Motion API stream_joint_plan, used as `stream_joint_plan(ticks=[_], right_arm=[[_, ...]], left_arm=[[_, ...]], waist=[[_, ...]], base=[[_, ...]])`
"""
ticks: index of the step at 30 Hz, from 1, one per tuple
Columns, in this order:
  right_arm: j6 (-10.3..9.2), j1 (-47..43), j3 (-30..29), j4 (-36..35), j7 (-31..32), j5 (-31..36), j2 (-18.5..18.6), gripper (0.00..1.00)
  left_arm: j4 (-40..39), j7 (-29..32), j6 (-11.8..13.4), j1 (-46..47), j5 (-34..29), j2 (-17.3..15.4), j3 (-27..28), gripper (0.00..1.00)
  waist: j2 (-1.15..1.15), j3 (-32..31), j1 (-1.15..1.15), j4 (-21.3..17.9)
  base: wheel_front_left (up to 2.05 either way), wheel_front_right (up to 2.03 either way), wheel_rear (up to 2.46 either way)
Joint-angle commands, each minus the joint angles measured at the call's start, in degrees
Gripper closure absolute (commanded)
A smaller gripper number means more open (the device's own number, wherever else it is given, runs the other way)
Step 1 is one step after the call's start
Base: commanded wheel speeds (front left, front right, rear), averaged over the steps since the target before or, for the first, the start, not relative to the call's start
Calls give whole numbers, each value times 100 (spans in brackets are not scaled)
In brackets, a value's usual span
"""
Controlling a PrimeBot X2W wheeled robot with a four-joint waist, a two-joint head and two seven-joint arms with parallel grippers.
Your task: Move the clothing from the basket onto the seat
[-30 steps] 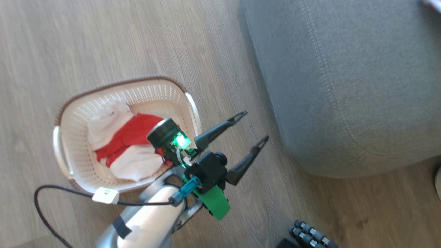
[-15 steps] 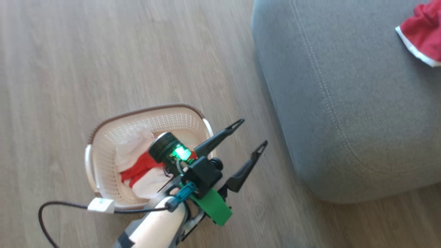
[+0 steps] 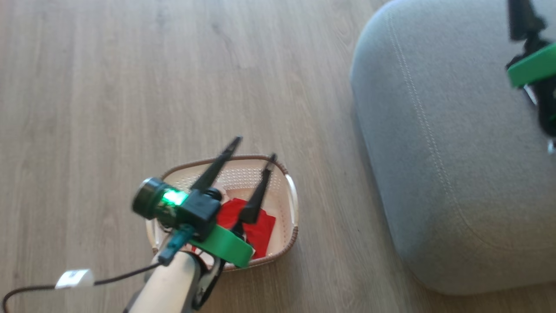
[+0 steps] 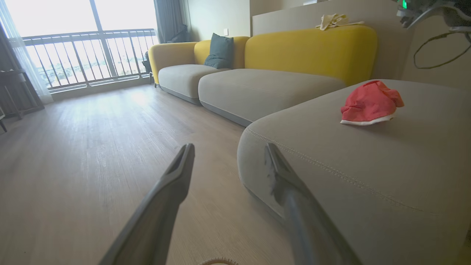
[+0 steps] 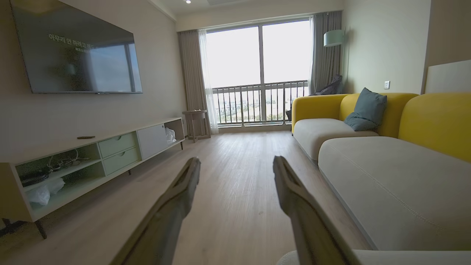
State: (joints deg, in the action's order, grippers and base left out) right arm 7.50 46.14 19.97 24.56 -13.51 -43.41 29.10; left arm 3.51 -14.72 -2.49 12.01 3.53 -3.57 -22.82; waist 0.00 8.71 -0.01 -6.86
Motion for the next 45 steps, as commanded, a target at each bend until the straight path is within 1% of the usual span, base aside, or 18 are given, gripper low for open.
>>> stream_joint_plan(ticks=[1,4,10,11,16,18,21,26,30,34,39,45], right_arm=[[-1,-112,108,-326,-79,-53,126,0],[-1,-476,285,-725,-132,-50,148,0],[-1,-1256,226,-1436,-147,60,-205,0],[-1,-1256,226,-1436,-147,60,-205,0],[-1,-2003,60,-1855,-148,293,-621,0],[-1,-2273,22,-1977,-148,469,-783,0],[-1,-2741,-214,-2104,-148,554,-1177,0],[-1,-3404,-624,-2139,-148,754,-1790,0],[-1,-3742,-841,-2037,-149,803,-2161,0],[-1,-3925,-744,-1889,-149,1087,-2227,0],[-1,-4032,-964,-1832,-149,1197,-2380,0],[-1,-4053,-1004,-1837,-149,1348,-2389,0]], left_arm=[[-246,-28,105,50,32,51,290,0],[-257,-28,339,-35,-11,60,507,0],[-307,-28,917,-189,-41,66,855,0],[-307,-28,917,-189,-41,66,855,0],[-268,-28,1422,-272,-40,67,1101,0],[-238,-28,1557,-307,-6,68,1160,0],[-159,-28,1697,-383,81,68,1234,0],[-2,-28,1799,-496,279,68,1265,0],[150,-28,1751,-570,428,68,1296,0],[252,-28,1719,-619,477,68,1321,0],[342,-28,1702,-700,439,68,1299,0],[381,-28,1679,-733,422,68,1291,0]], waist=[[0,-111,1,132],[0,-186,1,220],[0,-263,1,351],[0,-263,1,351],[0,-241,1,441],[0,-244,1,461],[0,-259,1,485],[0,-263,1,513],[0,-255,1,499],[0,-246,1,490],[0,-255,1,455],[0,-265,1,456]], base=[[0,0,0],[0,0,0],[0,0,0],[0,0,0],[0,0,0],[0,0,0],[0,0,0],[0,0,0],[0,0,0],[0,0,0],[0,0,0],[0,0,0]])
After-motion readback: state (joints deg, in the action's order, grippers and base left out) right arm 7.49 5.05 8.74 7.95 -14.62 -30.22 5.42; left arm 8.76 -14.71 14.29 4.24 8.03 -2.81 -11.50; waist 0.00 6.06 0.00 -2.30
